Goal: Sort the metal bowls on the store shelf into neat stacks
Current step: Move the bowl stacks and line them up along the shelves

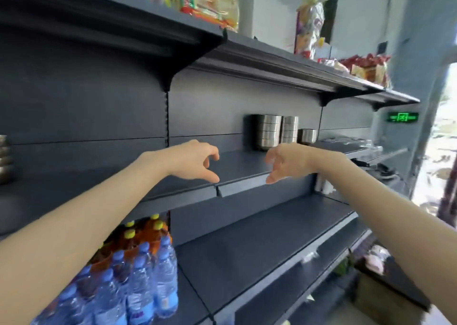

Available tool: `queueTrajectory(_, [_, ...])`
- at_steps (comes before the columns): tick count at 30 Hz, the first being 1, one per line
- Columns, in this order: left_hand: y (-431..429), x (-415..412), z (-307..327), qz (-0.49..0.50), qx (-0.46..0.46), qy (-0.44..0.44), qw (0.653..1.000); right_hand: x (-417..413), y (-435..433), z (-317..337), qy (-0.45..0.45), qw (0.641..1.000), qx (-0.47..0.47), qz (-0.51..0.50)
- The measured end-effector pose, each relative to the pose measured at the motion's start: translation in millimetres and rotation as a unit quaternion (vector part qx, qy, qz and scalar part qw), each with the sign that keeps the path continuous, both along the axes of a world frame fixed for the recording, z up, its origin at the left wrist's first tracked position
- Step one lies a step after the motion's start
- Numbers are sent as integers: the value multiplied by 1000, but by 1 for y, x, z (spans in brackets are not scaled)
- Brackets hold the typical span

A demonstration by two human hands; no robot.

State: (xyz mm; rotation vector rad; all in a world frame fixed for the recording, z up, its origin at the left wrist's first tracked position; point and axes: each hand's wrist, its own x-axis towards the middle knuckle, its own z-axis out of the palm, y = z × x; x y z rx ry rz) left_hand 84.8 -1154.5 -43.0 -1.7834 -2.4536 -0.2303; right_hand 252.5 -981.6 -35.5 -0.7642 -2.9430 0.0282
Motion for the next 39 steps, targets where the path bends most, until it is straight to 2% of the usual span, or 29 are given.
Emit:
queueTrajectory(8, [135,75,8,-75,-2,-1,997,97,109,1,19,997,-7,-71])
queueTrajectory(15, [252,95,4,-100,4,11,995,125,214,0,25,995,6,-93])
queueTrajectory(25, [417,46,-6,-49,22,-6,999,59,386,8,2,998,39,-52])
queueTrajectory(32, [479,1,-10,13,31,-15,999,-2,478,14,27,999,14,7])
queueTrajectory(39, [517,-53,-25,119,53,-51,990,-78,563,3,39,995,-6,92])
